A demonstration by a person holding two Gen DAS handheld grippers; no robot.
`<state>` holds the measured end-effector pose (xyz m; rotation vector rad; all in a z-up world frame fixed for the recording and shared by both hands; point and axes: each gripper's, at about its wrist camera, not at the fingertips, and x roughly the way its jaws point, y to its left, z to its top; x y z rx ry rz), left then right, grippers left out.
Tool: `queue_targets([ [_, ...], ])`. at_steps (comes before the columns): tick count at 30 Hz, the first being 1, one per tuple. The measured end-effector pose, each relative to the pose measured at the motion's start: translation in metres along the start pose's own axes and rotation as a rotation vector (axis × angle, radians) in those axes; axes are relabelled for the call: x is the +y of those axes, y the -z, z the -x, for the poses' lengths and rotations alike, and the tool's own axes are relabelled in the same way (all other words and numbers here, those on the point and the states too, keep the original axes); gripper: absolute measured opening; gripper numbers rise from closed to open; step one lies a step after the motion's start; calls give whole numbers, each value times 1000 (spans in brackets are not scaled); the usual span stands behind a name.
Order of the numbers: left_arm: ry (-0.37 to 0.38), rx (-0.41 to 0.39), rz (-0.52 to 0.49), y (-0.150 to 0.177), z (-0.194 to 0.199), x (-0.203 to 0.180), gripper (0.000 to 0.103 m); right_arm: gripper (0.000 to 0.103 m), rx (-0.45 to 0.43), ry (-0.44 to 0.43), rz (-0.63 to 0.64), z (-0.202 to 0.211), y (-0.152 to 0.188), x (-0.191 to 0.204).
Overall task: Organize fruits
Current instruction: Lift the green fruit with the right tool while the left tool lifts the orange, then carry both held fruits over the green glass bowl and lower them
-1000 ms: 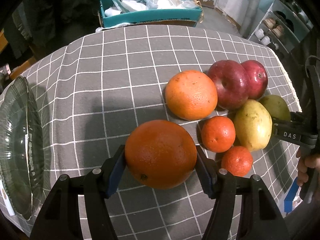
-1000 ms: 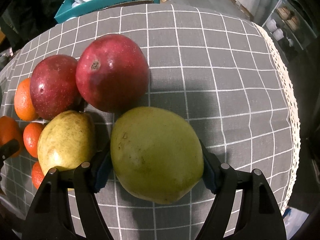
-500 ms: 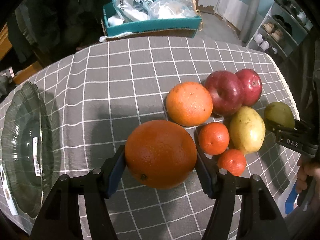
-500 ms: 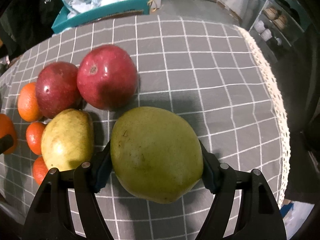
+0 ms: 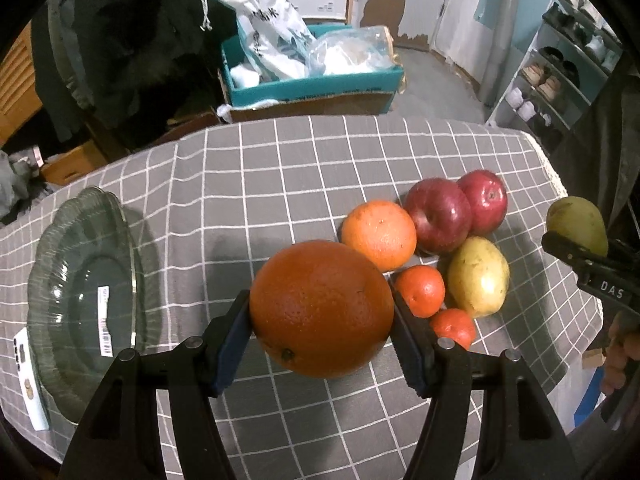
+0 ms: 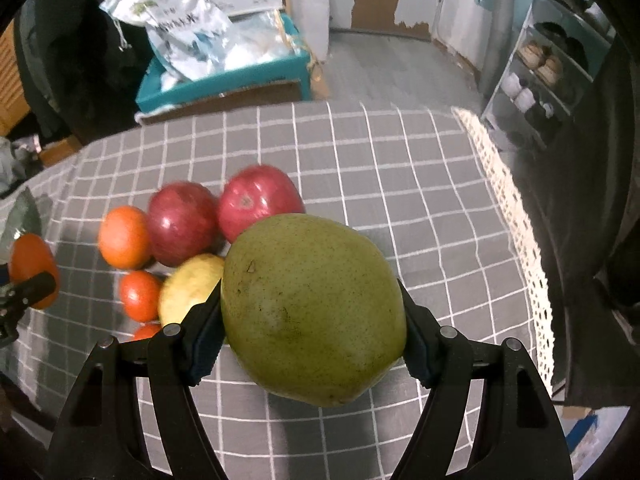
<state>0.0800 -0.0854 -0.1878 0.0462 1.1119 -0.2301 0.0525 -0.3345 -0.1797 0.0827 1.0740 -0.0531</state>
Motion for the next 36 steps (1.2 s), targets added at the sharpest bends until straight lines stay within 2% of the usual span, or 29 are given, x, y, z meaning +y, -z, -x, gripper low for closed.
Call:
queue_targets([
  [10, -12, -78, 18, -7, 36, 13, 67, 75, -124, -40, 27, 46, -13, 16],
  [22, -40, -167, 36, -10, 75, 27, 67, 75, -228, -95, 66, 87, -20, 37],
  [36, -88, -230, 77, -9, 106, 54, 67, 75, -281, -139, 131, 110, -31, 77],
])
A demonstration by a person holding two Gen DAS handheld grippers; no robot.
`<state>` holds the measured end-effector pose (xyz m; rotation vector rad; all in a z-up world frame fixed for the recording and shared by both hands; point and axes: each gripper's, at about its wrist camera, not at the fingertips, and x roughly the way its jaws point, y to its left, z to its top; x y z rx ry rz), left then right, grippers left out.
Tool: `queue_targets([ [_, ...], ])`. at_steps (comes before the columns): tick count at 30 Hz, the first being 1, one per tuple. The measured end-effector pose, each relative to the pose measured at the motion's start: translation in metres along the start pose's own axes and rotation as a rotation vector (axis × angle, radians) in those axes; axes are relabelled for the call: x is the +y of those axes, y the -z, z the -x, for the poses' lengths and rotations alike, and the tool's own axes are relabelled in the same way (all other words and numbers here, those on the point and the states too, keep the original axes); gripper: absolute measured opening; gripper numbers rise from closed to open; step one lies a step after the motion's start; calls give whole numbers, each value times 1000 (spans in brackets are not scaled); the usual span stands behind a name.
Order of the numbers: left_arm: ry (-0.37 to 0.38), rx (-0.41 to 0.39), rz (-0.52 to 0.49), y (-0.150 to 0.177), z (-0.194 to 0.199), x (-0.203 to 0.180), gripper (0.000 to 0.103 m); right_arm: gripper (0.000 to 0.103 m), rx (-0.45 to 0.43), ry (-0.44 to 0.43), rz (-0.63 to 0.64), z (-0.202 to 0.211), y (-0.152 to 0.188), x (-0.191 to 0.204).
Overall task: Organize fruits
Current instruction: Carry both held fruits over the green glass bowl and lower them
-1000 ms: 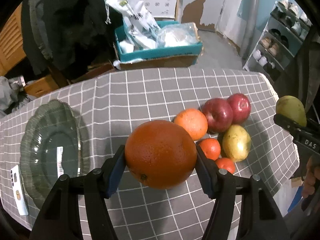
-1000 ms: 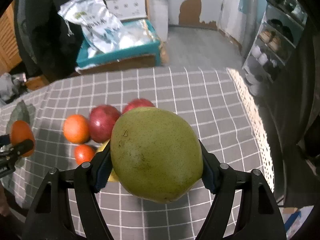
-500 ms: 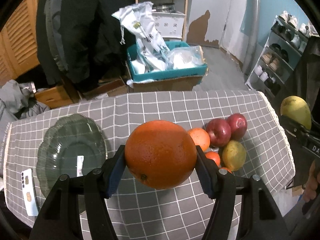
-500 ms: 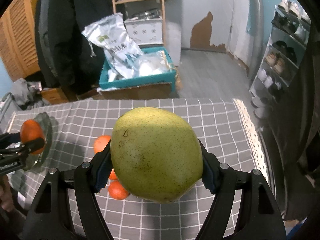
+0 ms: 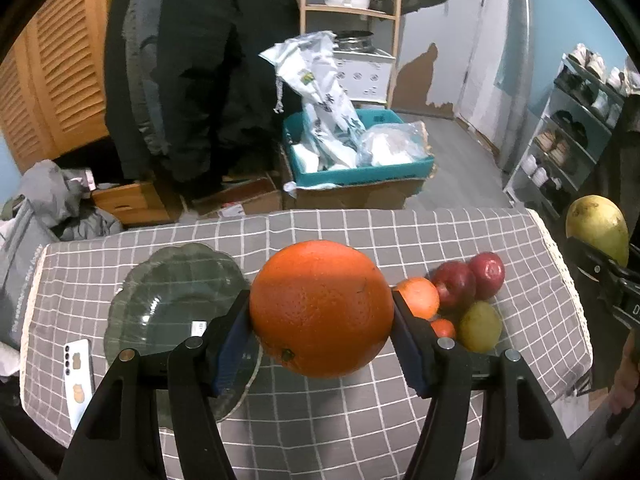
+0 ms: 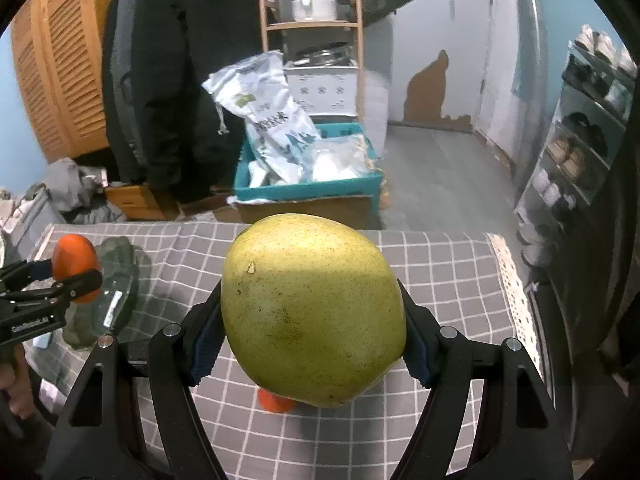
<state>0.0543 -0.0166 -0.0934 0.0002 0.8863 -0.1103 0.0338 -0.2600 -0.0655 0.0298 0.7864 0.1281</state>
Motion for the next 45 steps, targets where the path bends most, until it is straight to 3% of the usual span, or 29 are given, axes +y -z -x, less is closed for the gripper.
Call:
queue_targets([
  [28, -153, -21, 168, 16, 18, 113, 67, 75, 38, -157, 159, -46, -31, 137],
  [45, -227, 63, 271, 47, -8, 184, 67, 75, 129, -250, 261, -100, -27, 235],
])
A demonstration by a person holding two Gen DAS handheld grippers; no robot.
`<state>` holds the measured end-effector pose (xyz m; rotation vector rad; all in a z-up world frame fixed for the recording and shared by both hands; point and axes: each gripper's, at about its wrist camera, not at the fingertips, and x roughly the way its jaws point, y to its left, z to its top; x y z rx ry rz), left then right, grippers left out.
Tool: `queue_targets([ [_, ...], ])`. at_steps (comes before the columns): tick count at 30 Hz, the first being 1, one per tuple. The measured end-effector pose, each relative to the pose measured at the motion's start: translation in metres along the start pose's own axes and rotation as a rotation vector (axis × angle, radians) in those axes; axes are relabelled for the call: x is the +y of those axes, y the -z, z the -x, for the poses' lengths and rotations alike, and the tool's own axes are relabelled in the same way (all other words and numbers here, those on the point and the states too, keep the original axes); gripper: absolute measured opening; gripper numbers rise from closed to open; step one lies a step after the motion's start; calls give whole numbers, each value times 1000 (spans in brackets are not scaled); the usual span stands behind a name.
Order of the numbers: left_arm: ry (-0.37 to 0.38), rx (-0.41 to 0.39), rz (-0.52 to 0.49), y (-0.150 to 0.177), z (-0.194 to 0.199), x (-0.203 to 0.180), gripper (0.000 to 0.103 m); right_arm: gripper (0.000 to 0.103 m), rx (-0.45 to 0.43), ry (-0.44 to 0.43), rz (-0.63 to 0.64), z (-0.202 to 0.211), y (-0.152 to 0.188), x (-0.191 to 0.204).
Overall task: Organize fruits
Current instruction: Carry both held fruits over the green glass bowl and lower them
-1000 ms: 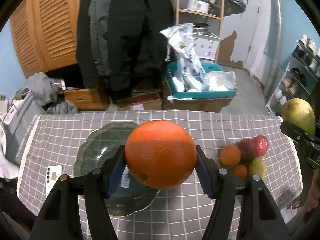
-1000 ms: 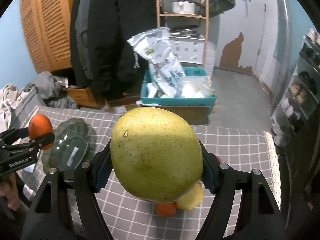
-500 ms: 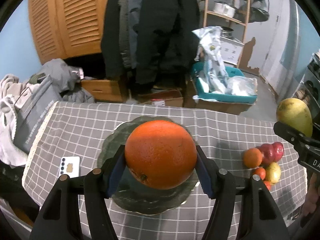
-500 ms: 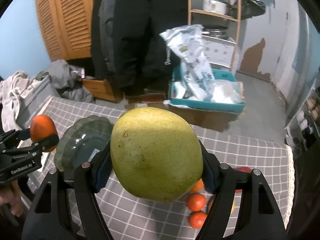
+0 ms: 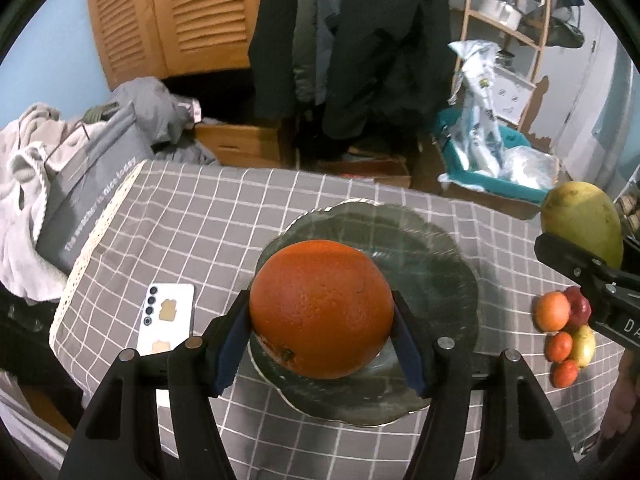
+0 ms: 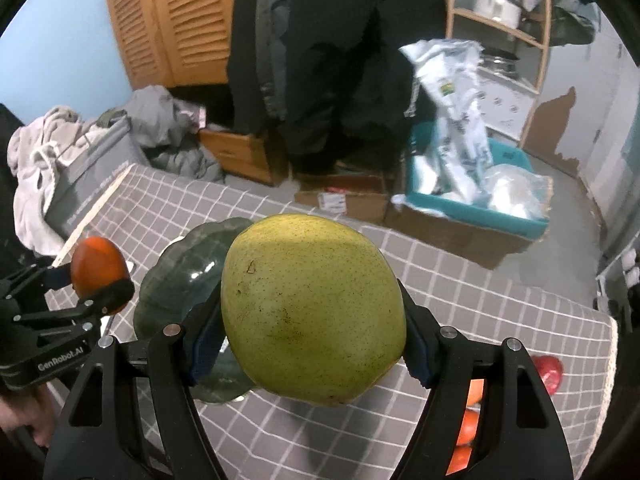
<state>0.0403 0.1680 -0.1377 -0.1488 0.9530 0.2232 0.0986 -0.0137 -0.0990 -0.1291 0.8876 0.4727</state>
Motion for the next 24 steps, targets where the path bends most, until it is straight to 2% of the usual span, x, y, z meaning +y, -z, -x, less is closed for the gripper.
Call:
queue_targets([
  [14, -36, 152, 36, 15, -69, 21, 67, 75, 121, -38, 30, -68, 1, 31],
  [24, -52, 231, 47, 27, -101, 23, 67, 75, 192, -56, 49, -98, 12, 42],
])
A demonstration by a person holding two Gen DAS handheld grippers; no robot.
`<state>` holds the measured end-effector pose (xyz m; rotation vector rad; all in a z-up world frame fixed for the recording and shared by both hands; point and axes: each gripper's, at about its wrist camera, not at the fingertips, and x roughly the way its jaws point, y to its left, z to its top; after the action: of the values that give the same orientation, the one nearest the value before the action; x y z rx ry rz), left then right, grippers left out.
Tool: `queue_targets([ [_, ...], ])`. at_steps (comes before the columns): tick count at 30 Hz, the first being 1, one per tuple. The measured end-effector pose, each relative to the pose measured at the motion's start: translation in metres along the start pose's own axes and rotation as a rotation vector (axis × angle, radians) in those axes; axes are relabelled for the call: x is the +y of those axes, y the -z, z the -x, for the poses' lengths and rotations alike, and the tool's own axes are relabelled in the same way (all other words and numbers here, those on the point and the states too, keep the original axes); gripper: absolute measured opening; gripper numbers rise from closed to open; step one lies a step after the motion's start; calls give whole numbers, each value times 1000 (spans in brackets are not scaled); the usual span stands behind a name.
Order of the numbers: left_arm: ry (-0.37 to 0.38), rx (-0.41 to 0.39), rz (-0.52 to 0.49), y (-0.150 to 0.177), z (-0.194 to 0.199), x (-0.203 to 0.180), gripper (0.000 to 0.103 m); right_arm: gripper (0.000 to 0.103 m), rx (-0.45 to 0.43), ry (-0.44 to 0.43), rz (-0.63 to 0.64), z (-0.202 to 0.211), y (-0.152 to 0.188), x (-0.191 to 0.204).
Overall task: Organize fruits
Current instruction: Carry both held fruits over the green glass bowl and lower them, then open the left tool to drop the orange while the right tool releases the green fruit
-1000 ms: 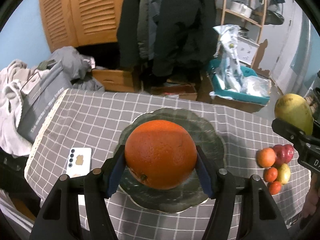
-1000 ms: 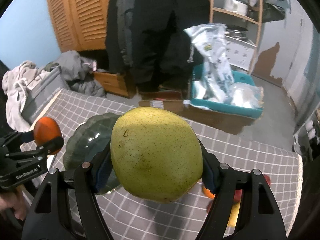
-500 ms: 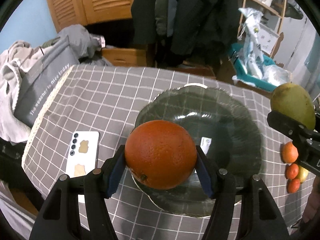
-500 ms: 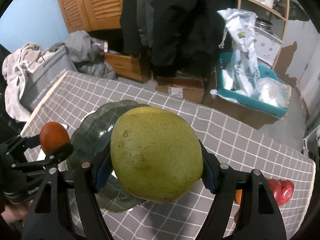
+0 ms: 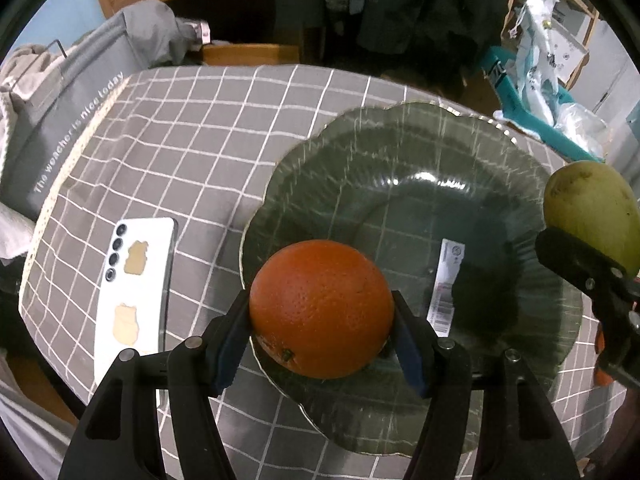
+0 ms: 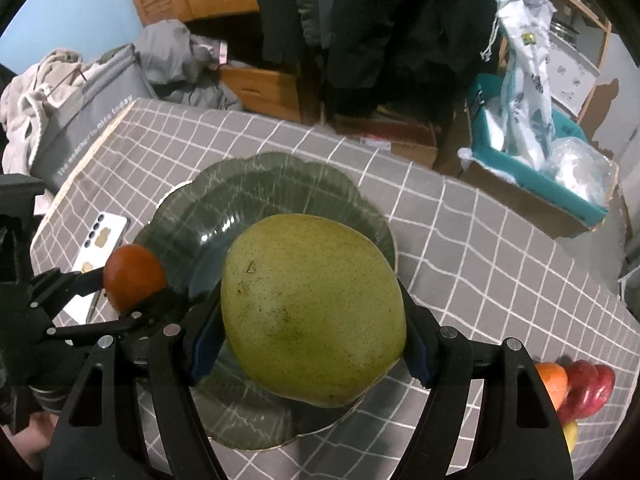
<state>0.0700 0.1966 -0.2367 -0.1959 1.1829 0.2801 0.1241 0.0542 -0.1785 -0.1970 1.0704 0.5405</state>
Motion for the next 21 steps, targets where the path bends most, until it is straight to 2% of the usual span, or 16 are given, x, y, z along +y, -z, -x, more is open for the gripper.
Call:
queue_targets([
  [3, -21, -5, -22, -1, -1, -3, 67, 75, 13, 0, 1, -6, 1, 1],
  [6, -2, 6, -22, -3, -3, -3, 67, 75, 21, -2, -1, -9, 2, 1],
  [11, 37, 69, 2, 0, -17, -3, 67, 75, 34, -8, -21, -14, 3, -3],
  [21, 26, 91, -14, 1, -21, -8, 69, 75, 52, -24, -23, -22, 4, -3],
])
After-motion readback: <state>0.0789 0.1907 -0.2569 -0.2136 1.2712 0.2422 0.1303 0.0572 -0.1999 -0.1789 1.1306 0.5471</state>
